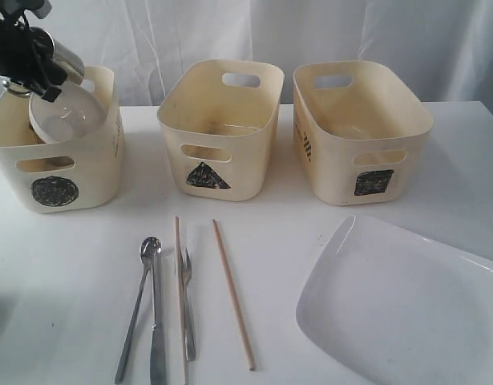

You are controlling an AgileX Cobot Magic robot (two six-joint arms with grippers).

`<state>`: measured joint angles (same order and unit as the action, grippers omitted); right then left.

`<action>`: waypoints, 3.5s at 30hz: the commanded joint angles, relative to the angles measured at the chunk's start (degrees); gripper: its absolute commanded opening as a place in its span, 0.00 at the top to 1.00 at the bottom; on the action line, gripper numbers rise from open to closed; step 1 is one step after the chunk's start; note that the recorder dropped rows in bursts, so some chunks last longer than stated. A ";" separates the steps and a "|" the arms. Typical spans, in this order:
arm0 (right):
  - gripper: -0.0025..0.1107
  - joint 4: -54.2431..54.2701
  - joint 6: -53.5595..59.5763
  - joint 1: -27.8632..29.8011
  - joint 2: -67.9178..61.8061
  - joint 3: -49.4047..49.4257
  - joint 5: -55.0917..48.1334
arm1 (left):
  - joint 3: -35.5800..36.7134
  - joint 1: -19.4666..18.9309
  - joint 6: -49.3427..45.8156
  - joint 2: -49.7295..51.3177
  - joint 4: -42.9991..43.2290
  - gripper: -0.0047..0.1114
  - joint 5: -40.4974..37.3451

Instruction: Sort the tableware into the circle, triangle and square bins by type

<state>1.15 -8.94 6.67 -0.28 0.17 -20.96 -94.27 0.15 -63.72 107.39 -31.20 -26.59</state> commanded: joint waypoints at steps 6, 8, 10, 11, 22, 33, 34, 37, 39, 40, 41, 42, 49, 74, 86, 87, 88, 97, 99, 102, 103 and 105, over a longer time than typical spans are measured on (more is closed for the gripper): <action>0.98 -0.19 -0.18 -0.31 0.28 -0.17 0.87 | -0.44 -0.05 -1.21 0.00 -0.60 0.95 0.09; 0.98 -0.19 -0.18 -0.31 0.28 -0.17 0.87 | -0.44 -0.05 -1.21 0.00 -0.25 0.90 -0.46; 0.98 -0.19 -0.18 -0.31 0.28 -0.17 0.87 | -0.44 -0.05 -1.21 0.00 -0.25 0.79 -0.58; 0.98 -0.19 -0.18 -0.31 0.28 -0.17 0.87 | -0.44 -0.05 -1.21 0.00 -0.25 0.74 -0.71; 0.98 -0.19 -0.18 -0.31 0.28 -0.17 0.87 | -0.44 -0.05 3.54 -3.73 -0.50 0.42 -0.12; 0.98 -0.19 -0.18 -0.31 0.28 -0.17 0.87 | -0.44 -0.05 52.77 -19.20 33.95 0.96 -23.66; 0.98 -0.19 -0.18 -0.31 0.28 -0.17 0.87 | -0.44 -0.05 54.34 -19.90 34.90 0.96 -27.21; 0.98 -0.19 -0.18 -0.31 0.28 -0.17 0.87 | 1.26 -0.05 57.22 -22.34 35.08 0.96 -31.17; 0.98 -0.19 -0.18 -0.31 0.28 -0.17 0.87 | 4.74 -0.05 59.20 -25.11 35.08 0.96 -31.04; 0.98 -0.19 -0.18 -0.31 0.28 -0.17 0.87 | 8.09 -0.05 59.50 -27.07 35.08 0.96 -30.25; 0.98 -0.19 -0.18 -0.31 0.28 -0.17 0.87 | 14.46 -0.15 60.06 -30.02 35.97 0.96 -27.33; 0.98 -0.19 -0.18 -0.31 0.28 -0.17 0.87 | 18.26 -0.46 61.41 -31.43 36.87 0.96 -25.26; 0.98 -0.19 -0.18 -0.31 0.28 -0.17 0.87 | 53.10 -10.93 82.19 -44.74 42.42 0.96 -3.84; 0.98 -0.19 -0.18 -0.31 0.28 -0.17 0.87 | 55.69 -10.93 79.36 -41.13 42.45 0.48 -2.26; 0.98 -0.20 -1.32 -0.31 0.28 -0.17 0.87 | 58.20 -10.96 86.30 -33.44 50.21 0.48 1.71; 0.98 -0.20 -1.32 -0.31 0.28 -0.17 0.87 | 58.60 -10.96 86.90 -32.55 50.21 0.48 2.49; 0.98 -0.20 -1.32 -0.31 0.28 -0.17 0.87 | 58.89 -10.96 87.21 -31.71 50.21 0.48 3.42; 0.98 -0.20 -1.32 -0.31 0.28 -0.17 0.87 | 59.55 -10.96 89.32 -26.71 50.86 0.48 7.87; 0.98 -0.20 -1.32 -0.31 0.28 -0.17 0.87 | 59.55 -10.96 89.32 -26.27 50.86 0.48 8.64; 0.98 -0.20 -1.32 -0.31 0.28 -0.17 0.87 | 59.55 -10.96 89.46 -25.43 50.72 0.48 8.97; 0.98 -0.20 -1.32 -0.31 0.28 -0.17 0.87 | 59.55 -10.96 89.46 -25.41 50.72 0.48 8.53; 0.98 -0.20 -1.32 -0.31 0.28 -0.17 0.87 | 59.55 -10.96 89.46 -25.52 50.72 0.48 7.87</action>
<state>1.15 -9.98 6.67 -0.28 0.17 -20.96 -35.27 -10.66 25.06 81.80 19.48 -17.32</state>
